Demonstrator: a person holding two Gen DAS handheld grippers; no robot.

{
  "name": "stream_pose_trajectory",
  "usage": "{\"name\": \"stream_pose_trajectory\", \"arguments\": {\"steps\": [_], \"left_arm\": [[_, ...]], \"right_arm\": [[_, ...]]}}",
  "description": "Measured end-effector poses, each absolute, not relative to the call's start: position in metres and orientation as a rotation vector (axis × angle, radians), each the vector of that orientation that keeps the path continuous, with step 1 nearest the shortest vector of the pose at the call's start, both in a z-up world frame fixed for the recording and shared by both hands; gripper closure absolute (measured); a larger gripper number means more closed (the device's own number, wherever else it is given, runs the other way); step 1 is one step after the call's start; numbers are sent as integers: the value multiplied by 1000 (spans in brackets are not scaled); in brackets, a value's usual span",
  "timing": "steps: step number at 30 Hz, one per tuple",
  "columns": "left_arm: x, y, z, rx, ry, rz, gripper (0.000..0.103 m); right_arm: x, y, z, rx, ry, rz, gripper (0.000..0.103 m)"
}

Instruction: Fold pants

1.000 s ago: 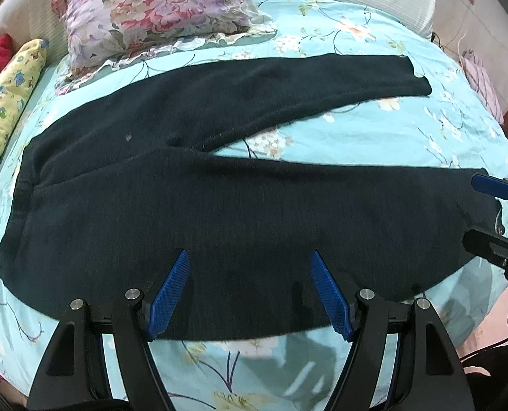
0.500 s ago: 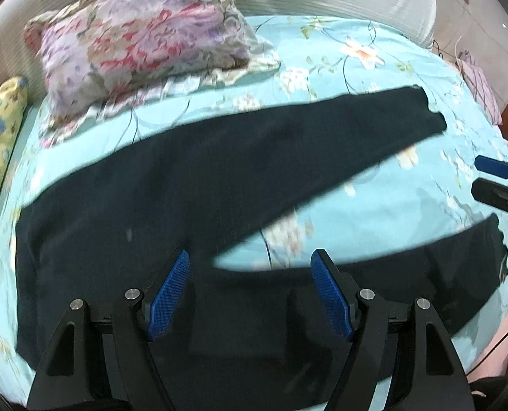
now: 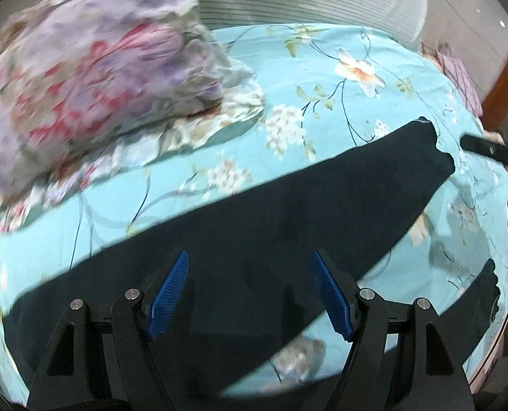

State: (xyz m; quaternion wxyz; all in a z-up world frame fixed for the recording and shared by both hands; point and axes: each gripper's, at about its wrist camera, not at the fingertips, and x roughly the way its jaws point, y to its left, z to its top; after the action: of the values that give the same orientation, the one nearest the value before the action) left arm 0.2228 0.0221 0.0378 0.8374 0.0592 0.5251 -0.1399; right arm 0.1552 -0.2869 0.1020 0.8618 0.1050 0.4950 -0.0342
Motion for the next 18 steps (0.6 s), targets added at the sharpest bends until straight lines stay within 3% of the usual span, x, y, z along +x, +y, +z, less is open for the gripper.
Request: {"name": "stream_pose_trajectory", "arguments": {"steps": [6,13,16,17,18], "left_arm": [[264,0,19,222,1143,-415,29],[299,-25,-11,334,1209,-504,29],[305,-30,-25,335,1277,-535,32],[304,-33,-28,351,1283,-537,35],[300,-36,-29,369,1278,-558,52]], "right_arm": [[189,-317,91,248,1076,-103,19],[217,-334,70,266,1141,-97,30],[223,-339,59,302,1184,-92,51],[223,-341,56,309,1193,-101,64],[221,-342,57,310,1189,-116,79]]}}
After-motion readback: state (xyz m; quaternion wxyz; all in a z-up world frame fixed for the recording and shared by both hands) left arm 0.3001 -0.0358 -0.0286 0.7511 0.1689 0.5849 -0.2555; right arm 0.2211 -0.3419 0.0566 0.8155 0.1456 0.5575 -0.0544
